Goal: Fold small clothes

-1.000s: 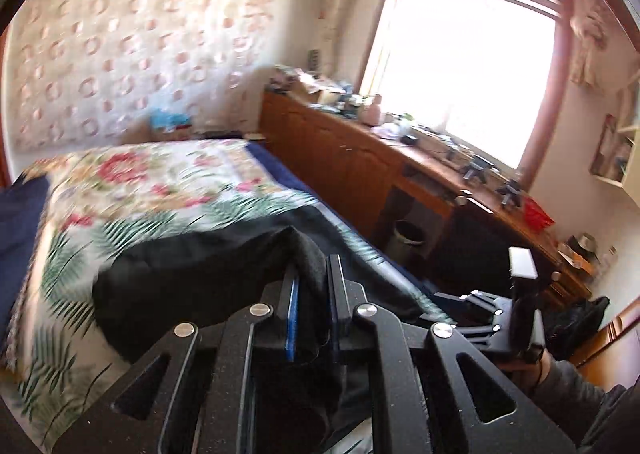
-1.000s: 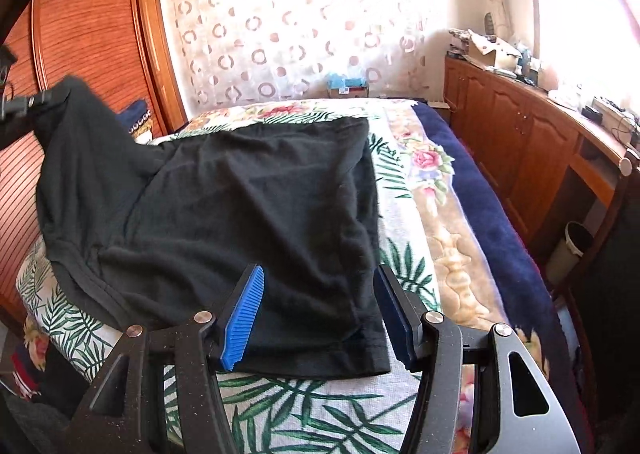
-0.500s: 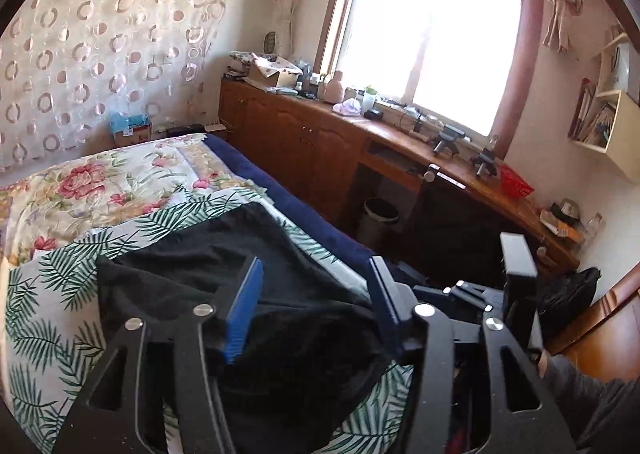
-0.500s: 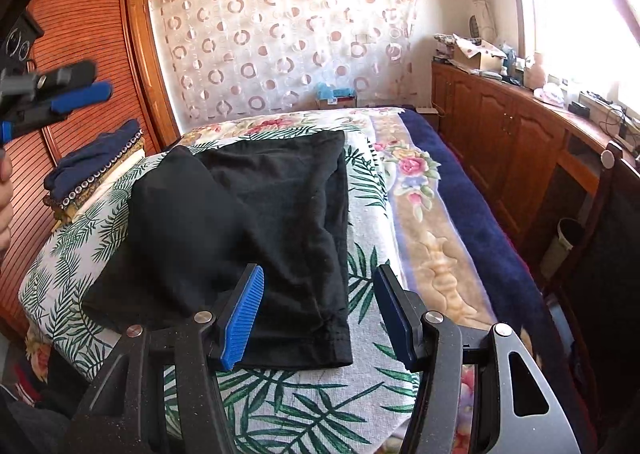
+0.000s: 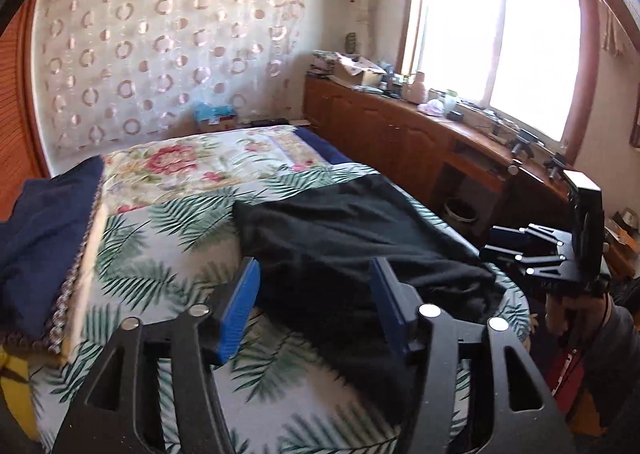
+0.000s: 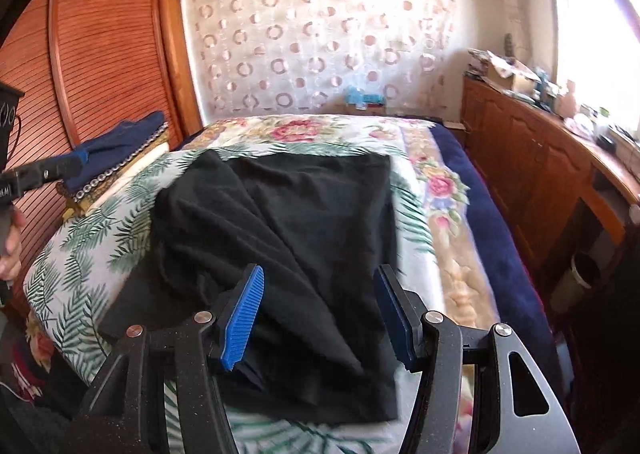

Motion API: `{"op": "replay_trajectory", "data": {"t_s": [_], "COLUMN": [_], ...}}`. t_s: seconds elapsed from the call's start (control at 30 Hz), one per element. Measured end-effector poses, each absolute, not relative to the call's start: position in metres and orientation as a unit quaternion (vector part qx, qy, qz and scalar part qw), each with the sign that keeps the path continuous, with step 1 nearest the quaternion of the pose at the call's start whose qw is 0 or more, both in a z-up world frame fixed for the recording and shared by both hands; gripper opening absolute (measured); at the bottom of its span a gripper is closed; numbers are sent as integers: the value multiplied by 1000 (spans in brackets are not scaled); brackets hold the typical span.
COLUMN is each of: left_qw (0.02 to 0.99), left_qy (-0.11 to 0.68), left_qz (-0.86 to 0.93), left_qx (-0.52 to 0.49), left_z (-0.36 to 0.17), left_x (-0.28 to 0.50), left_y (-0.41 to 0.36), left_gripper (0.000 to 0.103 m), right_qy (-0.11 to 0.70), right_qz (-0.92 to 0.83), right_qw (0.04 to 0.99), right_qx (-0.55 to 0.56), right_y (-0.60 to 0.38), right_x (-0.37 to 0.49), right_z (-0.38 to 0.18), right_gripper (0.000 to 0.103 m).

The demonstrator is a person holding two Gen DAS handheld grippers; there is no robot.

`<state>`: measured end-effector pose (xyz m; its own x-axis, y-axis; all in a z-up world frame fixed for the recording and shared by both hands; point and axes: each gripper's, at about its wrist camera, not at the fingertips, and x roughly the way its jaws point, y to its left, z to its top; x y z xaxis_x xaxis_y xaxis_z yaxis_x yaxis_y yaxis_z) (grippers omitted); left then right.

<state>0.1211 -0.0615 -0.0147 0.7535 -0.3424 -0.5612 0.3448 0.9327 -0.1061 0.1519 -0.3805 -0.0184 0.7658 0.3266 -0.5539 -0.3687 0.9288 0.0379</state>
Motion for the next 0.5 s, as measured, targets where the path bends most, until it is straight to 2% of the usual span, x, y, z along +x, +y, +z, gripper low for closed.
{"op": "replay_trajectory", "data": {"t_s": [0.03,0.07,0.37,0.5], "left_qw": [939,941,947,947], "left_qy": [296,294,299,302], "left_qz": [-175,-167,-116,-107], "left_qx": [0,-1,-28,-35], "left_z": [-17,-19,-34,-41], "left_x": [118,117,107,106], "left_y": [-52,-46,1,11], "left_gripper": [82,83,84,84], "right_qy": [286,286,284,292], "right_qz": [193,200,286,331], "right_qw": [938,936,912,893], "right_qx": [-39,-40,-73,-89], "right_y": [-373,-367,-286,-246], "right_x": [157,161,202,219], "right_z": [-17,-17,-11,-15], "right_gripper": [59,59,59,50]}}
